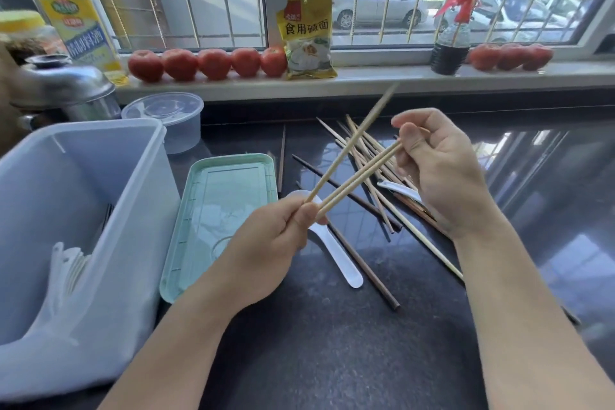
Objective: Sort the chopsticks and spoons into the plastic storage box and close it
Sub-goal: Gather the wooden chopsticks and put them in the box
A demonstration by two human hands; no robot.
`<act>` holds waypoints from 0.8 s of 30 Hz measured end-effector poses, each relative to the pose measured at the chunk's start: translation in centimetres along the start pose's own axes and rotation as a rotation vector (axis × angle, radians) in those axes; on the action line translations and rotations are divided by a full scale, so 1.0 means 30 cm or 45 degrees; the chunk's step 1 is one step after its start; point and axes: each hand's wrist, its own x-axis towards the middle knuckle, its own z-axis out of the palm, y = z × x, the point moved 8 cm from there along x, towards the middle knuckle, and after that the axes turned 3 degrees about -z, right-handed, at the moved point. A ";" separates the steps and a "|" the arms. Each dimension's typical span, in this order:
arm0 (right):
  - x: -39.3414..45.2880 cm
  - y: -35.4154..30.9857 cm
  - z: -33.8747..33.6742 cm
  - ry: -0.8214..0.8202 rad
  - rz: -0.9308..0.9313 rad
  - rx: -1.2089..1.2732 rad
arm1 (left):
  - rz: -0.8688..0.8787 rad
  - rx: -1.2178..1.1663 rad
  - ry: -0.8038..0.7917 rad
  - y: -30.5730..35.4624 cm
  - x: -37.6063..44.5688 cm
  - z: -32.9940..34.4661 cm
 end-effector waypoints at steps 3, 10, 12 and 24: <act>0.012 0.061 -0.030 0.155 0.124 -0.344 | -0.281 -0.471 0.045 -0.045 0.005 -0.015; -0.033 0.205 0.008 -0.219 0.438 -1.740 | -0.430 -1.106 0.148 -0.078 0.004 -0.021; -0.037 0.182 0.040 -0.264 0.409 -1.825 | -0.442 -1.223 0.098 -0.074 0.005 -0.003; -0.060 0.067 0.195 -0.314 -0.072 -1.768 | -0.600 -1.406 0.268 -0.132 0.004 -0.027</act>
